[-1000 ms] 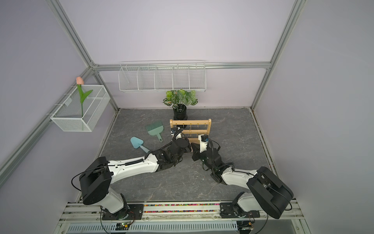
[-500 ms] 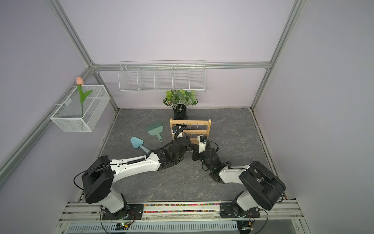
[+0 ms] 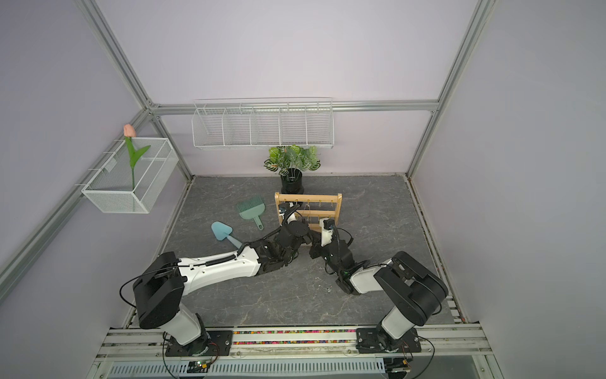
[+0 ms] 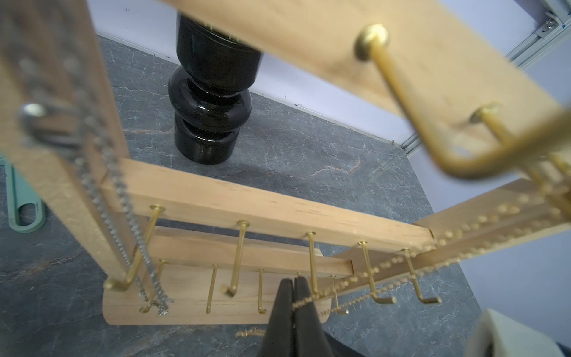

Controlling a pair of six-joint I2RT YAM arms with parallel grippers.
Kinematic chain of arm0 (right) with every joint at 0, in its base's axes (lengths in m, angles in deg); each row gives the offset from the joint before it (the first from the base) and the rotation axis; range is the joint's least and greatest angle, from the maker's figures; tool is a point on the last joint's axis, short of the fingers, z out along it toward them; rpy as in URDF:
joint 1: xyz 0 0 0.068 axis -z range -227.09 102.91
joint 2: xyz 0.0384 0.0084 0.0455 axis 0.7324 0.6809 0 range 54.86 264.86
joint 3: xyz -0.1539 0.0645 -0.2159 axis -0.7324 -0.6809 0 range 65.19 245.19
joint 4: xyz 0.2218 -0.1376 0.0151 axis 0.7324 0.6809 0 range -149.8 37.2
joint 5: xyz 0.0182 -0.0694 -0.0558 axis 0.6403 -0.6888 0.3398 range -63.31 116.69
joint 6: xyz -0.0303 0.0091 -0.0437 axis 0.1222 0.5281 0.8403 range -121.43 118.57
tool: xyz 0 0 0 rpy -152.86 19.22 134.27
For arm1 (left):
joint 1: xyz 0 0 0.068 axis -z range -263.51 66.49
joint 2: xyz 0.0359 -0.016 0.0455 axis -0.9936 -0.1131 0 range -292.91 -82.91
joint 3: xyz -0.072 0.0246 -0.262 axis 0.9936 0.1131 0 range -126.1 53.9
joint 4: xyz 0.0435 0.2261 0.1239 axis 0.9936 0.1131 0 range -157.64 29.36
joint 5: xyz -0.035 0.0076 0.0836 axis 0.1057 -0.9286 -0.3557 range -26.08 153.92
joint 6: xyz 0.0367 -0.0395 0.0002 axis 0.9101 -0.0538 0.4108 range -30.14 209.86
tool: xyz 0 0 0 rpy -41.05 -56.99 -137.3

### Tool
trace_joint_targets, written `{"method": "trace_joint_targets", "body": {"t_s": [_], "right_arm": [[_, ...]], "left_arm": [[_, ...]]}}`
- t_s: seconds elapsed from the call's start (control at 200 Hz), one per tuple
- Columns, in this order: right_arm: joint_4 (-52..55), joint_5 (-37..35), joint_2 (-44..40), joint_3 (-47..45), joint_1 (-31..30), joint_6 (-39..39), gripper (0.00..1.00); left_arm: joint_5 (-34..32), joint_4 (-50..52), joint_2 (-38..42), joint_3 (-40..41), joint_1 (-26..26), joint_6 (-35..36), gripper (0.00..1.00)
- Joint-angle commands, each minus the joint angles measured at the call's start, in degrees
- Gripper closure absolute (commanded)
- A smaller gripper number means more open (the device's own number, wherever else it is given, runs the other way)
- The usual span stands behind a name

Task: Hang the necklace on the jewelry display stand
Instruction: Hang the necklace on the stand.

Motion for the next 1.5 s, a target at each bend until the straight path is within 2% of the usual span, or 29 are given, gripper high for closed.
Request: {"method": "trace_joint_targets", "body": {"t_s": [0.0, 0.345, 0.48, 0.68, 1.494], "right_arm": [[-1.8, -1.3, 1.4, 0.5, 0.2, 0.8, 0.92], [-1.9, -1.8, 2.6, 1.2, 0.3, 0.7, 0.89], [-1.7, -1.8, 2.6, 1.2, 0.3, 0.7, 0.84], [-1.3, -1.8, 2.3, 1.3, 0.2, 0.6, 0.81], [1.0, -1.5, -2.4, -0.5, 0.2, 0.2, 0.77]], "left_arm": [[-1.9, 0.6, -1.7, -1.4, 0.1, -0.2, 1.0], [-2.7, 1.0, -2.2, -1.4, 0.1, -0.5, 1.0], [-2.6, 1.7, -1.7, -1.5, 0.1, -1.1, 0.98], [-2.8, 2.4, -1.3, -1.6, 0.1, -1.1, 0.96], [-3.1, 6.4, 2.1, -1.4, 2.0, -2.3, 0.58]]}}
